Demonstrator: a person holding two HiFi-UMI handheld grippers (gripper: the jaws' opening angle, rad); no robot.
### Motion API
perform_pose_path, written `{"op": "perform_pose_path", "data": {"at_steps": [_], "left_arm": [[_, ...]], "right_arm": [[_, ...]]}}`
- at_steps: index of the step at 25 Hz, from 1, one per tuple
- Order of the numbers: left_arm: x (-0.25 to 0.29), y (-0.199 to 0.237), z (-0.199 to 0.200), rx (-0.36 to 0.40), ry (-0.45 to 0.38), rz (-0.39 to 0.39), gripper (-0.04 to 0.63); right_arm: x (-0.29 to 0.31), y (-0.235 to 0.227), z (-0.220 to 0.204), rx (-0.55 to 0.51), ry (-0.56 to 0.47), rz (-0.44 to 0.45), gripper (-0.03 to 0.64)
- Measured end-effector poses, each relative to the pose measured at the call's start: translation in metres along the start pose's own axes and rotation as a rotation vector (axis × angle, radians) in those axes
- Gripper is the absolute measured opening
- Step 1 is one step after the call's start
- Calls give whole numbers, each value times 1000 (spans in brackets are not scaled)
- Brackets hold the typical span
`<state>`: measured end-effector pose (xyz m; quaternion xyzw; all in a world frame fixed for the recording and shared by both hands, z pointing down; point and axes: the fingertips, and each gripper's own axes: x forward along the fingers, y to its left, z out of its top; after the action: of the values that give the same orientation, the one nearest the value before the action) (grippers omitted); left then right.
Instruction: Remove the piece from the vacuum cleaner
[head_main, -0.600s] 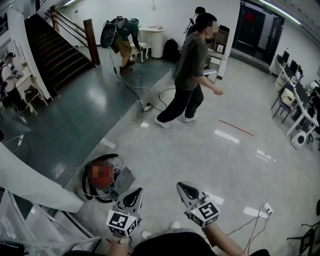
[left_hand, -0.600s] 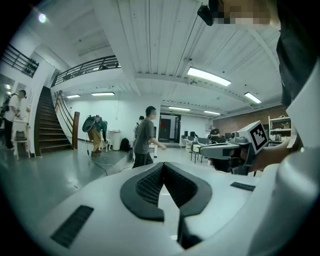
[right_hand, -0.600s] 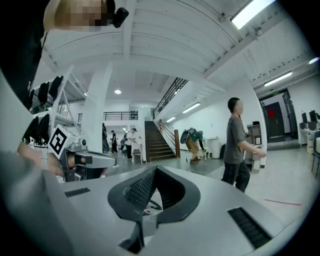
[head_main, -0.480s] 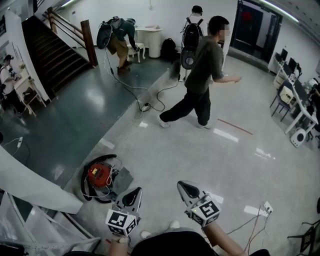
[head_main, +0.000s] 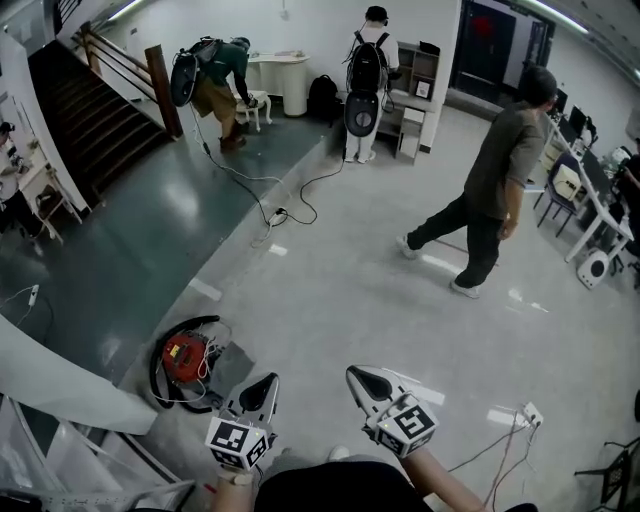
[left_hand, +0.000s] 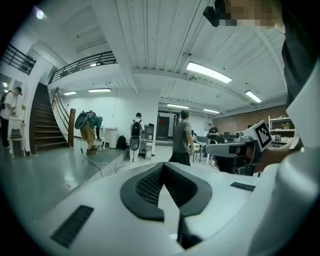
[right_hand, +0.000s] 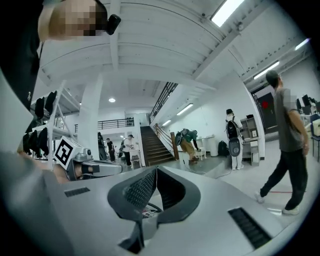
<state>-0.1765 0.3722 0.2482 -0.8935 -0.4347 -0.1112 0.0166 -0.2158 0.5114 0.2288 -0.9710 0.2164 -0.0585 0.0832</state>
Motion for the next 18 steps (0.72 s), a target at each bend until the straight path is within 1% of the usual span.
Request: {"op": "perform_pose_path", "data": {"at_steps": [4,9,12,15,18], "left_arm": [[21,6,-11,-25,27,12,17],[57,30,-24,-27,54,14,17],[85,58,-26,-36,44,10,17],[116,97,-16,-34,26,9,18],[140,139,-5,-41,16,19,17]], "right_arm": [[8,-21,-7,-9,16,15,29],[31,-56,-15,14,34,-9,29],[60,-80,-18,-12,52,-23,29],[104,-98,-11,-24,58,-11,29],[157,-108,0,-47,81,17,29]]}}
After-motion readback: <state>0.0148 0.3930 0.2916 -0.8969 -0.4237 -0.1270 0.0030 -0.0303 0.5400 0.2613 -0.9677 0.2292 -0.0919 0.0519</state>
